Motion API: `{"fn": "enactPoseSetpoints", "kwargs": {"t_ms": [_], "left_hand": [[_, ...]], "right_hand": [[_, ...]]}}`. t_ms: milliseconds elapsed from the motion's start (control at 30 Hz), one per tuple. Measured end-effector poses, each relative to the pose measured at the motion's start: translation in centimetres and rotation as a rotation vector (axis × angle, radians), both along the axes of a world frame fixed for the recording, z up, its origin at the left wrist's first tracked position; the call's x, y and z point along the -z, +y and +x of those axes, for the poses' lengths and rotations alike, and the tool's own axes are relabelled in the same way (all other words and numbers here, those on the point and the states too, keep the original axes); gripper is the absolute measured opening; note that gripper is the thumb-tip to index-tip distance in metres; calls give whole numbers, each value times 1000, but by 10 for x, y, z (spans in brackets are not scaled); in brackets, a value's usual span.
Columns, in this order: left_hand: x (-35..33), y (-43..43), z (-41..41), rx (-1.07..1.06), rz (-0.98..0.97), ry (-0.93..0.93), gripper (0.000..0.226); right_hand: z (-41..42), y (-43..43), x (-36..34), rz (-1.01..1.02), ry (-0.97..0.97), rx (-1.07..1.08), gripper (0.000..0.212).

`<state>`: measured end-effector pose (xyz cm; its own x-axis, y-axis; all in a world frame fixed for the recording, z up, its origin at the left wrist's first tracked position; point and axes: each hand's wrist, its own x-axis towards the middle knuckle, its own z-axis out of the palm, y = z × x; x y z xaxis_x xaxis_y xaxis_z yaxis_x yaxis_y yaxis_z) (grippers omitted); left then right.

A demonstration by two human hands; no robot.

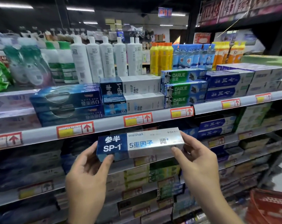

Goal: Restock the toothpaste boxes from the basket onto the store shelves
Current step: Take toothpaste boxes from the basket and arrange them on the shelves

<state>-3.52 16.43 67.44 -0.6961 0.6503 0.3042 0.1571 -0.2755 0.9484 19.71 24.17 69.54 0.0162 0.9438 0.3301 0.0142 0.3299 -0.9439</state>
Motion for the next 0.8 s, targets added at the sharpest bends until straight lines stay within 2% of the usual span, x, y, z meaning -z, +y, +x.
{"fn": "enactPoseSetpoints", "kwargs": {"t_ms": [200,500,700,800], "left_hand": [[-6,19,-8,-50,30,54,54],[-18,40,2,-173,127,77,39],[-19,47,9,-234,204,158,59],[-25,49,8,-243,191,199,58]], "right_hand": [[-12,18,-6,-8,16,7,48],[-7,52,-27,42,30,-49,39],[-3,69,-35,77,39,-24,20],[-2,77,-42,87,33,9,19]]}}
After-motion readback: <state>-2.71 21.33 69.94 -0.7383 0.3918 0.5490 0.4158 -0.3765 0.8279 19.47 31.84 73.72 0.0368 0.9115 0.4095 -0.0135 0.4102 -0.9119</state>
